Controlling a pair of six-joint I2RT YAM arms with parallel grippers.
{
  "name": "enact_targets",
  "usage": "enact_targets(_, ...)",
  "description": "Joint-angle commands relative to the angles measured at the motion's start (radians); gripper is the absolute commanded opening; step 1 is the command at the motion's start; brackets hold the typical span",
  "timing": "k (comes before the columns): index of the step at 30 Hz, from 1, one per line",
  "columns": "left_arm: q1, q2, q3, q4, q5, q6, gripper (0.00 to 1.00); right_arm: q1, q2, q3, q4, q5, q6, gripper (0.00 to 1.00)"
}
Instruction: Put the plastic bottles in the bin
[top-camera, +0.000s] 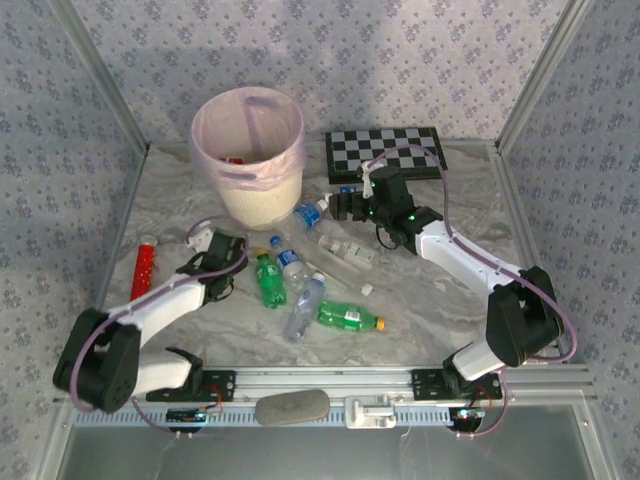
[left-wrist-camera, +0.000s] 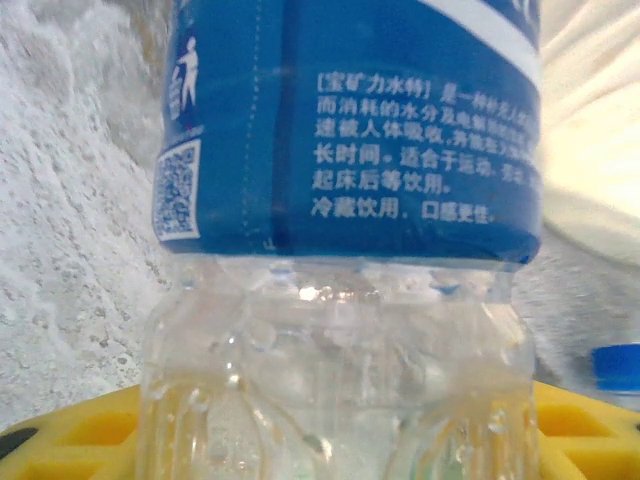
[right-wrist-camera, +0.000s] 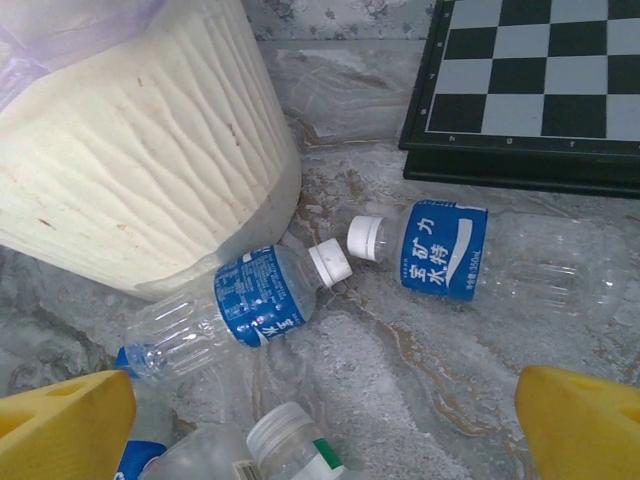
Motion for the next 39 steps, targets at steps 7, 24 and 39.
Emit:
enact_targets(7, -0.061, -0.38, -0.024, 0.084, -0.079, 0.131, 0.5, 0.013, 0.017, 0.04, 0.059, -0.122, 0.032, 0.99)
enact_targets(24, -0.124, -0.196, 0.471, 0.12, 0.113, 0.752, 0.48, 0.016, 0.028, 0.064, 0.092, -0.187, 0.045, 0.99)
enact_targets(39, 0.148, 0.302, 1.026, -0.175, 0.374, 0.714, 0.48, 0.015, -0.026, -0.012, 0.071, -0.136, 0.027, 0.99)
